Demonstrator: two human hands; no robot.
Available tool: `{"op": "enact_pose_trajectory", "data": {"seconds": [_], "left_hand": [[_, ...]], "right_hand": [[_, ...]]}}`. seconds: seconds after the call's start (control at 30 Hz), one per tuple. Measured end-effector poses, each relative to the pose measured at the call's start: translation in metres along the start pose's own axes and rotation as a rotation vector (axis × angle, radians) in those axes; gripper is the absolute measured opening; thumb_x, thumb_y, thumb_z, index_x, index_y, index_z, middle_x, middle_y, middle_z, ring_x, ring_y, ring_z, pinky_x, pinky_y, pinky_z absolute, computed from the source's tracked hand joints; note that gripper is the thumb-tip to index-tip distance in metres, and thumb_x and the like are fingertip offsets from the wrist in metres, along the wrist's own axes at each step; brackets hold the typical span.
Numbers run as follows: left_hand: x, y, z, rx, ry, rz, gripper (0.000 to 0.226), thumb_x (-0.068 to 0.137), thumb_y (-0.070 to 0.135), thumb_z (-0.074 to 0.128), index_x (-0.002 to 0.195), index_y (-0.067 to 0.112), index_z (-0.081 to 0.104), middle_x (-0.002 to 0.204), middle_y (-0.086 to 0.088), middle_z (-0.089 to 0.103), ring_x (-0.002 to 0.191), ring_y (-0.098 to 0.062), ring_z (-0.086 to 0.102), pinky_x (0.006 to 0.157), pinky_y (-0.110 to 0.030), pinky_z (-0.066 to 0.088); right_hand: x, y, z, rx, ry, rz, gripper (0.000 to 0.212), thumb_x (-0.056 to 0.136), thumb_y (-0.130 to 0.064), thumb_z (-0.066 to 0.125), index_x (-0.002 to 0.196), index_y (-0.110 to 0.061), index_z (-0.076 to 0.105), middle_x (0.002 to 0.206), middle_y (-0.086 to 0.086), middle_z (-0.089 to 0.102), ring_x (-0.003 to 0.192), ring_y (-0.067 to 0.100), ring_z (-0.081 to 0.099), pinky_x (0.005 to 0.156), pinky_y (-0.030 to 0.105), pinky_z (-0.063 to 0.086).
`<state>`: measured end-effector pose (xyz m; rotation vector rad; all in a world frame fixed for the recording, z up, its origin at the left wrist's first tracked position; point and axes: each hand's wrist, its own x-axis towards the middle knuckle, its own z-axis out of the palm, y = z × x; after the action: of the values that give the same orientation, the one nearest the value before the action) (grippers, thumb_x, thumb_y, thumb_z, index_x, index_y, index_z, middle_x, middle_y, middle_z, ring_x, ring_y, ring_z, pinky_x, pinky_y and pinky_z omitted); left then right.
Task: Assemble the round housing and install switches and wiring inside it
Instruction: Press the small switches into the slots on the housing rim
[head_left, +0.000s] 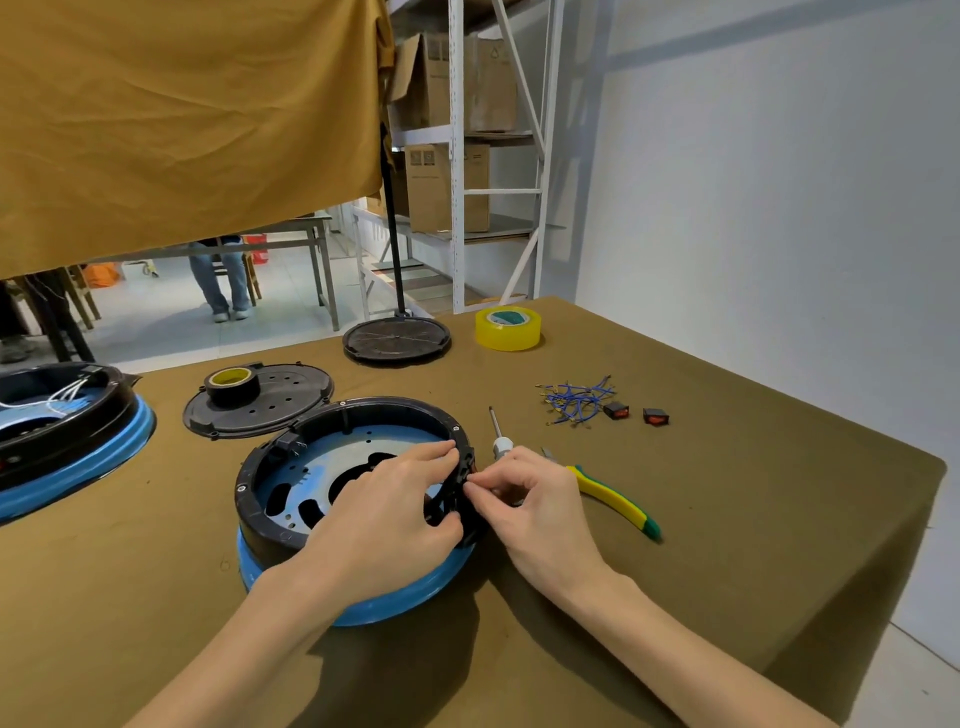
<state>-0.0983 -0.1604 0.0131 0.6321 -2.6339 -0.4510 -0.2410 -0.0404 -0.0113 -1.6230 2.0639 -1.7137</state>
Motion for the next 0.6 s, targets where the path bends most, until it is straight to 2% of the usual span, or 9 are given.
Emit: {"op": "enact_pose_trajectory", "data": {"seconds": [0.07, 0.2, 0.33, 0.47, 0.6], "left_hand": [[0.0, 0.003, 0.001, 0.002, 0.041, -0.021, 0.061, 0.096, 0.045, 0.058, 0.154, 0.036, 0.044, 0.158, 0.022, 0.042, 0.132, -0.006, 0.053, 0.107, -0.031, 0.048], [0.0, 0.005, 0.0, -0.041, 0.042, -0.055, 0.061, 0.096, 0.044, 0.06, 0.154, 0.037, 0.044, 0.153, 0.02, 0.049, 0.124, -0.008, 0.058, 0.106, -0.037, 0.052], [0.003, 0.001, 0.0, -0.006, 0.007, -0.029, 0.062, 0.095, 0.043, 0.06, 0.154, 0.039, 0.043, 0.158, 0.024, 0.04, 0.127, -0.007, 0.056, 0.104, -0.033, 0.053], [0.004, -0.002, -0.001, -0.004, -0.001, -0.022, 0.062, 0.093, 0.043, 0.06, 0.153, 0.04, 0.044, 0.158, 0.026, 0.04, 0.126, -0.009, 0.057, 0.103, -0.031, 0.052], [0.004, -0.003, -0.002, -0.016, -0.006, -0.023, 0.062, 0.093, 0.045, 0.059, 0.153, 0.039, 0.045, 0.157, 0.025, 0.041, 0.125, -0.009, 0.057, 0.102, -0.03, 0.052]], "right_hand": [[0.002, 0.0, 0.001, -0.054, -0.025, 0.006, 0.009, 0.091, -0.016, 0.076, 0.099, -0.021, 0.078, 0.093, -0.014, 0.068, 0.093, 0.005, 0.064, 0.077, 0.014, 0.052], [-0.003, -0.001, 0.003, -0.086, -0.015, 0.047, 0.029, 0.094, -0.022, 0.072, 0.122, -0.03, 0.07, 0.108, -0.025, 0.065, 0.109, -0.01, 0.057, 0.089, 0.004, 0.045], [-0.004, -0.001, 0.001, -0.138, -0.087, 0.041, 0.038, 0.096, -0.011, 0.067, 0.132, -0.023, 0.069, 0.117, -0.013, 0.064, 0.114, -0.001, 0.055, 0.1, 0.015, 0.047], [-0.003, -0.004, 0.003, -0.095, -0.11, 0.115, 0.037, 0.097, -0.014, 0.068, 0.132, -0.025, 0.068, 0.118, -0.015, 0.063, 0.116, -0.002, 0.054, 0.102, 0.018, 0.046], [0.008, -0.003, -0.008, -0.005, -0.1, 0.137, 0.029, 0.091, -0.018, 0.077, 0.12, -0.023, 0.076, 0.108, -0.015, 0.073, 0.103, -0.003, 0.064, 0.094, 0.019, 0.053]]}}
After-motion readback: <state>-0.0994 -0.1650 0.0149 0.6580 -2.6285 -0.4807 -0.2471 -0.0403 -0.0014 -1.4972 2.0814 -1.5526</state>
